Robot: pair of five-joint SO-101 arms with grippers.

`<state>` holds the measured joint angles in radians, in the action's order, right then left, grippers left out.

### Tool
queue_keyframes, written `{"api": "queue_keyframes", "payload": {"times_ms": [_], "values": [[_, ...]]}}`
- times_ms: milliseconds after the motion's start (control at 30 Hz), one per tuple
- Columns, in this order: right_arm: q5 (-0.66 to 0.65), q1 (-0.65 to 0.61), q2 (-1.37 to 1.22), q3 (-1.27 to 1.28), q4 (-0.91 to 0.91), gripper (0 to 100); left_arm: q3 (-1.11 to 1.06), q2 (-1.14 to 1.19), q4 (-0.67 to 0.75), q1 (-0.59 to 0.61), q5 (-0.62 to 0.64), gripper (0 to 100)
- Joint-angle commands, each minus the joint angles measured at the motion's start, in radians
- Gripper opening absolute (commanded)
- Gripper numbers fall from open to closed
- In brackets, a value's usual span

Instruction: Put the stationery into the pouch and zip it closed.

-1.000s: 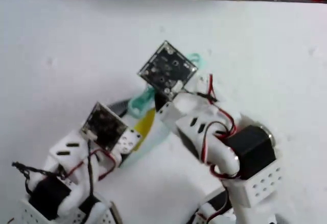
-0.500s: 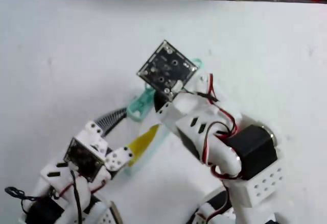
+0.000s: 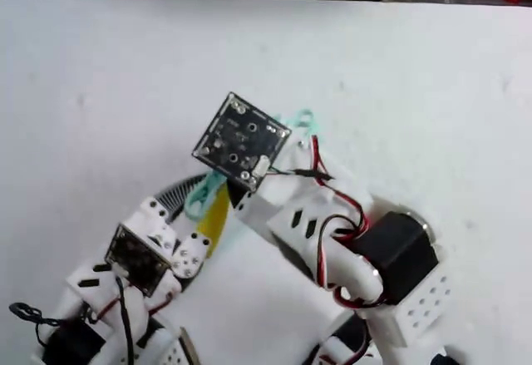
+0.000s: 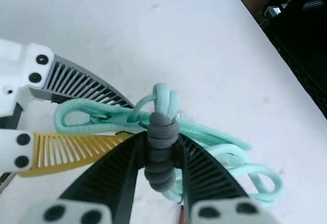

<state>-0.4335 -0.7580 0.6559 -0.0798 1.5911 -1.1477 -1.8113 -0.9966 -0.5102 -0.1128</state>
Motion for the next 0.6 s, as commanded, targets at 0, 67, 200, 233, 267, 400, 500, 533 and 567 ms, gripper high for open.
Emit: {"api": "queue_keyframes", "payload": {"times_ms": [0, 67, 200, 233, 267, 400, 500, 533, 567], "values": [[0.002, 0.033, 0.004, -0.040, -0.041, 1.7, 0.006, -0.012, 0.032, -0.022, -0.023, 2], [0.002, 0.081, -0.002, -0.040, -0.082, 1.7, 0.006, -0.012, 0.020, -0.044, -0.023, 2], [0.002, 0.162, -0.005, -0.032, -0.125, 1.7, 0.006, -0.012, 0.011, -0.065, -0.025, 2], [0.002, 0.174, -0.005, -0.032, -0.125, 1.7, 0.006, -0.012, 0.011, -0.065, -0.025, 2], [0.002, 0.188, -0.005, -0.032, -0.125, 1.7, 0.006, -0.012, 0.011, -0.064, -0.025, 2], [0.002, 0.243, -0.005, -0.032, -0.116, 1.7, 0.006, -0.012, 0.011, -0.062, -0.025, 2], [-0.014, 0.257, 0.001, -0.032, -0.093, 1.7, 0.012, -0.012, 0.011, -0.062, -0.026, 3], [-0.025, 0.255, 0.001, -0.032, -0.084, 1.7, 0.014, -0.012, 0.011, -0.061, -0.026, 6], [-0.028, 0.255, 0.001, -0.032, -0.081, 1.7, 0.012, -0.012, 0.008, -0.061, -0.026, 10]]}}
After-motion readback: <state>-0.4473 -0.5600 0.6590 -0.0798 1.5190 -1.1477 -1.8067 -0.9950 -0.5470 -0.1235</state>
